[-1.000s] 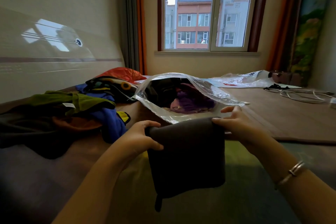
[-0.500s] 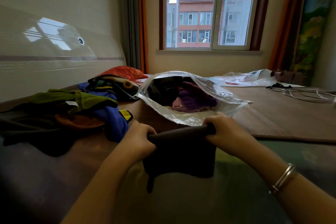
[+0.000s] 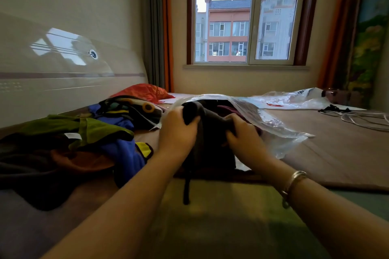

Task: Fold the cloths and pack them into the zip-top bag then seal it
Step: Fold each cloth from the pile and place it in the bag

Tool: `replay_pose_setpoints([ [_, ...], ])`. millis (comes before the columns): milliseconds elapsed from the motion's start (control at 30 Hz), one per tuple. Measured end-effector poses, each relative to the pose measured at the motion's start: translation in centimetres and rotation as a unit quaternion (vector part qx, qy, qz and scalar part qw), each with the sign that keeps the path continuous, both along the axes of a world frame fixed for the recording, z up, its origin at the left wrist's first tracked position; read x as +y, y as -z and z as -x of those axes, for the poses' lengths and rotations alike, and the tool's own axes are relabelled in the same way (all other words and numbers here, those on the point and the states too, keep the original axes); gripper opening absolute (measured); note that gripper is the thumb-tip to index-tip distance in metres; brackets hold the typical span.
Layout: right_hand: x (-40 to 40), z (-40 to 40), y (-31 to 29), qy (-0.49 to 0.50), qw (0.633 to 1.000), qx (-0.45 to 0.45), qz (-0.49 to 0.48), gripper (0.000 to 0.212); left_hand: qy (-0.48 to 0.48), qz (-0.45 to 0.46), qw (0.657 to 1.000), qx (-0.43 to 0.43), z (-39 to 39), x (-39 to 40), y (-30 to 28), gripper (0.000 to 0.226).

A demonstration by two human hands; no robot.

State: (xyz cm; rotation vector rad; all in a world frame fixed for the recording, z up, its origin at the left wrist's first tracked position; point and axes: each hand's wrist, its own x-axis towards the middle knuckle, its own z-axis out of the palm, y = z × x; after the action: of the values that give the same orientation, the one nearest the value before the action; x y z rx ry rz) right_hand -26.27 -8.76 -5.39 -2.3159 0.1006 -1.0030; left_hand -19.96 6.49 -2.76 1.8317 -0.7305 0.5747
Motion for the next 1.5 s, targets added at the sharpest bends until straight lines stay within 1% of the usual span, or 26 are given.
replay_pose_setpoints([
  [100, -2.1, -4.8, -0.1, 0.094, 0.987, 0.106, 0.077, 0.01, -0.02, -0.091, 0.992, 0.081, -2.8, -3.5, 0.0, 0.029],
  [133, -3.0, -6.3, -0.2, 0.123, 0.98, 0.133, 0.084, 0.009, -0.026, -0.124, 0.985, 0.114, -3.8, -4.4, 0.1, 0.027],
  [200, -5.2, -9.1, -0.3, 0.157, 0.974, 0.155, 0.052, 0.012, -0.039, -0.163, 0.973, 0.16, -5.7, -5.9, 0.2, 0.022],
  [267, -6.9, -11.7, -0.5, 0.152, 0.978, 0.141, -0.018, 0.021, -0.066, -0.17, 0.966, 0.184, -7.8, -7.0, 0.1, 0.025],
  [333, -8.0, -13.9, -0.9, 0.132, 0.981, 0.098, -0.104, 0.021, -0.081, -0.162, 0.965, 0.187, -9.9, -8.2, 0.0, 0.036],
  [400, -8.8, -15.8, -1.2, 0.124, 0.971, 0.059, -0.196, 0.016, -0.08, -0.168, 0.964, 0.187, -11.5, -9.4, 0.2, 0.059],
  [433, -9.0, -16.9, -1.1, 0.126, 0.968, 0.032, -0.213, 0.015, -0.086, -0.198, 0.959, 0.186, -12.1, -9.8, 0.5, 0.071],
  [467, -9.2, -17.8, -0.7, 0.124, 0.971, 0.005, -0.206, 0.014, -0.1, -0.245, 0.947, 0.181, -12.4, -10.2, 0.9, 0.081],
  [500, -9.2, -18.6, -0.1, 0.112, 0.978, -0.014, -0.173, 0.015, -0.12, -0.302, 0.931, 0.165, -12.6, -10.5, 1.5, 0.086],
  [533, -9.1, -19.4, 0.7, 0.09, 0.989, -0.016, -0.12, 0.033, -0.135, -0.366, 0.909, 0.143, -12.7, -10.6, 2.2, 0.086],
  [567, -9.0, -19.9, 1.8, 0.061, 0.997, 0.014, -0.052, 0.062, -0.142, -0.433, 0.882, 0.119, -12.5, -10.5, 2.9, 0.082],
  [600, -8.6, -20.0, 2.8, 0.05, 0.997, 0.061, 0.024, 0.082, -0.14, -0.5, 0.849, 0.098, -12.3, -10.4, 3.7, 0.076],
  [633, -8.4, -19.8, 3.7, 0.065, 0.987, 0.103, 0.107, 0.09, -0.133, -0.562, 0.813, 0.078, -12.0, -10.1, 4.4, 0.068],
  [667, -8.3, -19.5, 4.4, 0.095, 0.968, 0.115, 0.203, 0.091, -0.124, -0.614, 0.777, 0.062, -11.7, -9.9, 5.0, 0.059],
  [733, -8.5, -19.0, 5.4, 0.142, 0.915, 0.099, 0.364, 0.082, -0.114, -0.684, 0.719, 0.046, -11.2, -9.5, 5.8, 0.05],
  [767, -8.6, -18.8, 5.5, 0.15, 0.895, 0.123, 0.402, 0.073, -0.114, -0.703, 0.701, 0.044, -10.9, -9.3, 6.1, 0.05],
  [800, -8.7, -18.7, 5.5, 0.146, 0.886, 0.167, 0.408, 0.064, -0.112, -0.712, 0.692, 0.04, -10.6, -9.1, 6.2, 0.052],
  [833, -8.8, -18.7, 5.4, 0.128, 0.887, 0.216, 0.388, 0.058, -0.108, -0.716, 0.688, 0.034, -10.2, -8.8, 6.2, 0.053],
  [900, -8.9, -19.3, 5.5, 0.083, 0.884, 0.312, 0.339, 0.055, -0.098, -0.722, 0.685, 0.021, -9.7, -8.4, 6.2, 0.056],
  [967, -9.1, -20.3, 5.7, 0.074, 0.872, 0.345, 0.34, 0.054, -0.091, -0.733, 0.674, 0.013, -9.9, -8.0, 6.2, 0.057],
  [1067, -9.7, -23.0, 6.8, 0.119, 0.85, 0.351, 0.374, 0.054, -0.085, -0.741, 0.666, 0.021, -10.9, -7.9, 6.5, 0.057],
  [1167, -10.2, -25.8, 7.0, 0.146, 0.846, 0.362, 0.363, 0.054, -0.067, -0.75, 0.658, 0.007, -11.4, -7.8, 6.8, 0.053],
  [1267, -11.2, -27.3, 6.5, 0.133, 0.844, 0.379, 0.354, 0.056, -0.067, -0.755, 0.652, 0.002, -11.5, -8.0, 6.7, 0.053],
  [1400, -11.5, -25.1, 6.0, 0.08, 0.86, 0.366, 0.346, 0.053, -0.073, -0.766, 0.638, 0.028, -11.3, -8.5, 5.9, 0.054],
  [1467, -11.4, -22.6, 5.5, 0.061, 0.867, 0.36, 0.339, 0.051, -0.092, -0.759, 0.644, 0.028, -10.5, -8.6, 5.5, 0.052],
  [1500, -11.1, -21.1, 5.2, 0.056, 0.871, 0.353, 0.335, 0.05, -0.099, -0.749, 0.655, 0.023, -9.8, -8.6, 5.2, 0.049],
])
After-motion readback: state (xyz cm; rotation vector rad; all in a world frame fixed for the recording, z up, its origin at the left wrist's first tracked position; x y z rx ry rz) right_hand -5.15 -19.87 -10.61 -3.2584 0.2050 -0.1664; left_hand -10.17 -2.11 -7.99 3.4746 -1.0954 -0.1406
